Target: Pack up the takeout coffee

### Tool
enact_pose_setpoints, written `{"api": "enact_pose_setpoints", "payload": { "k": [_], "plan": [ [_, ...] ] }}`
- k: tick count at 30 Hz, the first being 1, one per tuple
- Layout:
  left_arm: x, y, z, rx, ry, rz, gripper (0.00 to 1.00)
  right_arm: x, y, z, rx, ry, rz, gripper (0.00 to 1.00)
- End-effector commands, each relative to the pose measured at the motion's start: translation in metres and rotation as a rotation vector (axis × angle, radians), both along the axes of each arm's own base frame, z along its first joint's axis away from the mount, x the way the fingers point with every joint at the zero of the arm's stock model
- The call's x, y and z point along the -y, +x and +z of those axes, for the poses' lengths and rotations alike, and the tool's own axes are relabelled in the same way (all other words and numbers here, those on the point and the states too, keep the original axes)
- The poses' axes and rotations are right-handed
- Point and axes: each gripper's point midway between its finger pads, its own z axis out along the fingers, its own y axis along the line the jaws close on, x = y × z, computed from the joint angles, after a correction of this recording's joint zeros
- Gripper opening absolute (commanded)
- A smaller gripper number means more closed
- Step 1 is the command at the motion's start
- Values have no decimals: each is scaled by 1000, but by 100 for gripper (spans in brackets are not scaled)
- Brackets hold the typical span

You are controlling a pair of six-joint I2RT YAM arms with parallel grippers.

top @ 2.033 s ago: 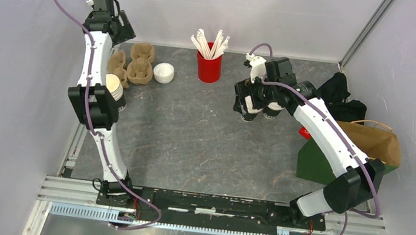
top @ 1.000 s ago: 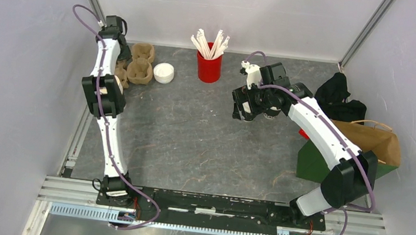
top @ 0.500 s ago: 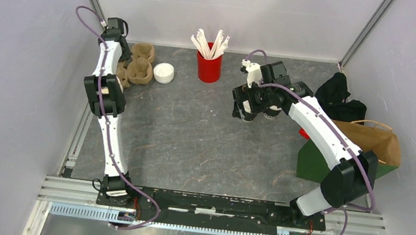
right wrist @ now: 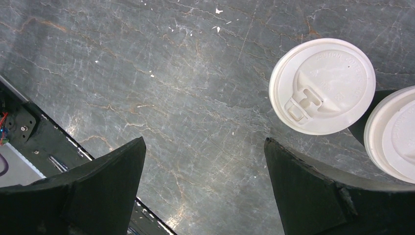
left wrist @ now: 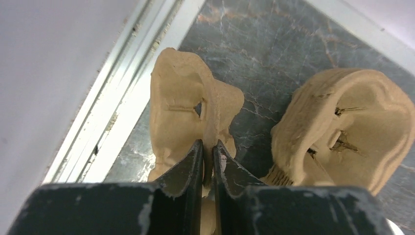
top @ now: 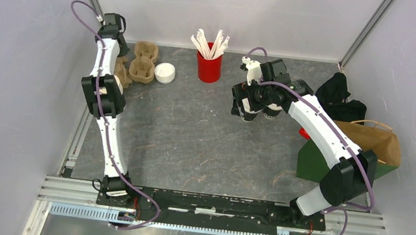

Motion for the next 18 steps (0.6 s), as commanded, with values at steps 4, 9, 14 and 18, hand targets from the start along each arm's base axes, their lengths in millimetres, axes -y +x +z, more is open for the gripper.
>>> {"api": "enact_pose_setpoints", "payload": {
  "k": [4,9,14,18],
  "plan": [
    [-7,-4,143,258,108,13,13,-6,8,27,62,58,-10,98],
    [-3,-15,183,332,101,36,8,-6,6,31,72,78,-23,98],
    [9,-21,211,412,30,45,6,-6,1,33,77,104,-40,98],
    [19,-27,236,479,-29,42,3,-1,-1,39,96,103,-61,98]
  ]
}}
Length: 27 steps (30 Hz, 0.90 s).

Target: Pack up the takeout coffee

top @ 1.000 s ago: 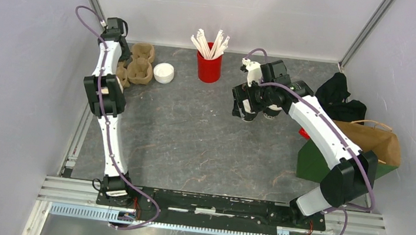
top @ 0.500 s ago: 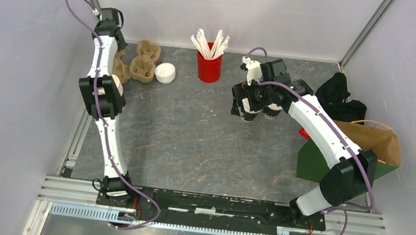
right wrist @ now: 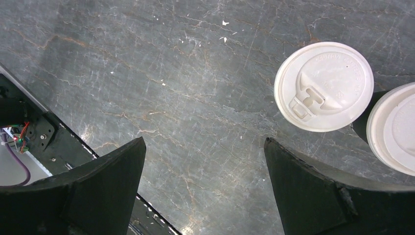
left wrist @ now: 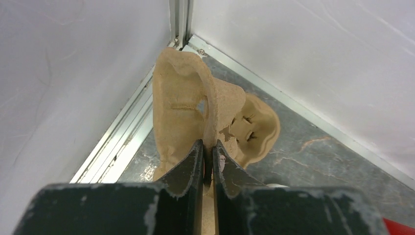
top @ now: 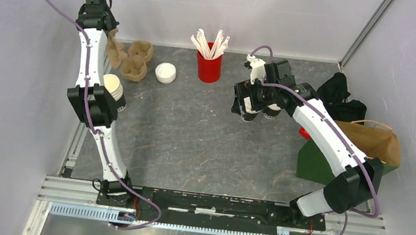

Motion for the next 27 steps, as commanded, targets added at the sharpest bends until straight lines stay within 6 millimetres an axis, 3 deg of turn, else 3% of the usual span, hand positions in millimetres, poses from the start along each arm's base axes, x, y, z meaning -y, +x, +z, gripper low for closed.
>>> {"api": "enact_pose_setpoints", "payload": {
  "k": [1,7,13,19,23,27],
  "plan": [
    [21,-4,63,185,-103,-20,2,3,2,27,86,48,-36,98],
    [85,-12,75,252,-516,-121,2,8,4,36,130,36,-51,98],
    [151,-43,94,258,-944,-220,2,0,2,56,221,77,-30,98],
    [210,-98,106,164,-1209,-265,2,-48,-21,99,417,100,154,97],
    [244,-133,113,122,-1295,-303,2,-85,-51,133,665,186,359,94],
    [275,-172,111,121,-1440,-309,2,-96,-82,172,1020,294,537,83]
  ]
}}
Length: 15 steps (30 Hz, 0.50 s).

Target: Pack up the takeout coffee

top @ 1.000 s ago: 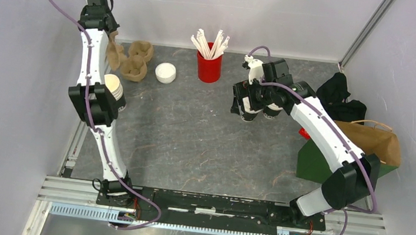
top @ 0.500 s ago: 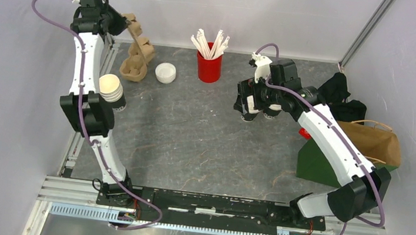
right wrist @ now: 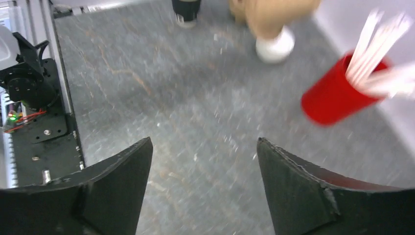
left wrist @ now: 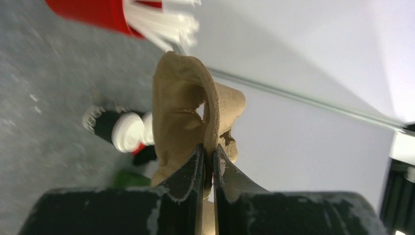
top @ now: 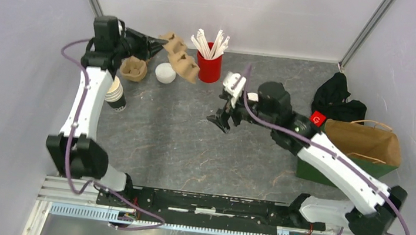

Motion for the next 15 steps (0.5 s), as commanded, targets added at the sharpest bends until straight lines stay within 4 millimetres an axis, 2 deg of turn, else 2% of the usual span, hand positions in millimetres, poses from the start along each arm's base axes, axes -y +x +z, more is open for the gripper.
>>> {"api": "enact_pose_setpoints", "payload": {
  "k": [1,2,5,7,10,15],
  "plan": [
    [33,-48,42,64,-237,-22,2,-8,-20,87,513,218,169,81],
    [38,-56,32,32,-259,-14,2,-7,-23,96,566,246,173,78],
    [54,-76,27,9,-280,-42,2,-11,-36,112,670,273,251,69],
    [58,-86,23,-18,-276,-47,2,-16,-42,109,734,262,309,65],
    [61,-95,29,2,-281,-34,2,-21,-37,110,748,264,309,62],
    [65,-98,24,-15,-298,-42,2,-34,-43,108,725,295,352,57]
  ]
}}
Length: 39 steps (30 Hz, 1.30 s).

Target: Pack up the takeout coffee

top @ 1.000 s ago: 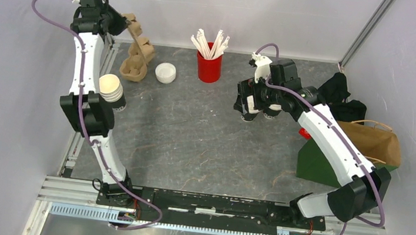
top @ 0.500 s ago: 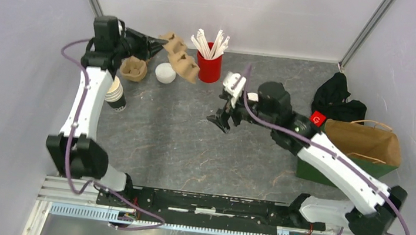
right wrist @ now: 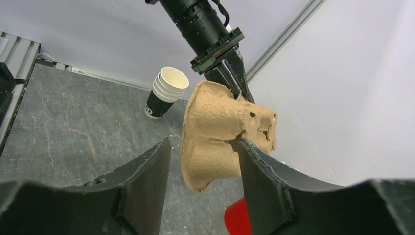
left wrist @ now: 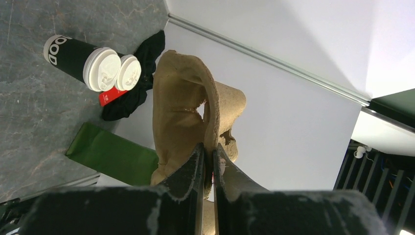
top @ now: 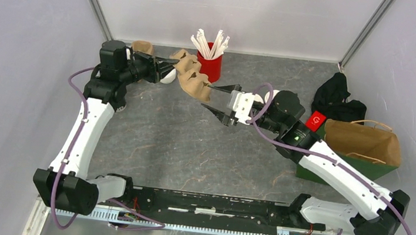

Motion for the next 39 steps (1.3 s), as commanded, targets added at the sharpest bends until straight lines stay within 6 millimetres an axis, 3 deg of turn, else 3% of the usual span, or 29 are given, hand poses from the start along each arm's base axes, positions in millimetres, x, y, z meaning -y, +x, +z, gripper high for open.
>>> {"api": "enact_pose_setpoints", "payload": {
  "k": [1,5,11,20,25,30,33,34,36,39],
  "plan": [
    [2,-2,18,31,-62,15,2,-13,-11,15,68,48,71,56],
    [3,1,22,39,-75,13,2,-19,-12,8,43,55,56,51],
    [5,3,22,35,-82,2,2,-17,4,-1,42,58,-82,39],
    [8,4,22,35,-95,-18,2,-14,18,-1,95,56,-236,40],
    [9,4,24,38,-105,-27,2,-19,20,-2,110,48,-269,35],
    [10,3,26,43,-111,-36,2,-15,33,-2,93,44,-380,17],
    [11,2,29,51,-110,-42,2,-8,39,9,54,81,-434,1],
    [11,1,28,54,-107,-47,2,-5,43,12,23,94,-466,0],
    [11,0,28,71,-91,-53,17,5,47,22,-20,117,-515,0],
    [12,-2,33,148,-33,-73,52,31,51,33,-96,175,-612,0]
  ]
}}
